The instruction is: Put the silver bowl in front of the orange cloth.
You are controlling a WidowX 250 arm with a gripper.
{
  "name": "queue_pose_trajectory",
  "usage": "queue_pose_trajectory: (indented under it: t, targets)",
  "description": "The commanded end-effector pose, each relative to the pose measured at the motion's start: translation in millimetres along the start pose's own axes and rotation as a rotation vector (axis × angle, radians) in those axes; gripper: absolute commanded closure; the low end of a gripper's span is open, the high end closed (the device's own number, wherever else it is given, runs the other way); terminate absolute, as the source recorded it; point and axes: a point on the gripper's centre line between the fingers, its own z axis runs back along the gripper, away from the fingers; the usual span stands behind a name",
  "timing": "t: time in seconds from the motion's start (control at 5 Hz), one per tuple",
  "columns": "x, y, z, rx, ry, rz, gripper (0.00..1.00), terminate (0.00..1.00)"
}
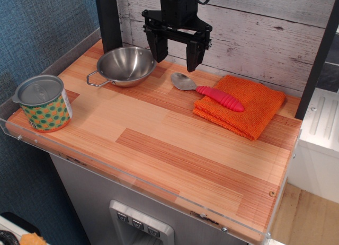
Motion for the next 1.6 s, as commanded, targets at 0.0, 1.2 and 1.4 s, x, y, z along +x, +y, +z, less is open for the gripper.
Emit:
queue_pose_trajectory:
  t: [0.0, 1.2, 1.4]
  targets:
    - [0, 0, 0, 0.000, 0.000, 0.000, 0.00, 0.00]
    - [-1, 66, -35, 0.330, 0.005, -0.337, 0.00, 0.00]
    - [-2, 72, -46, 0.335, 0.003, -0.352, 0.00, 0.00]
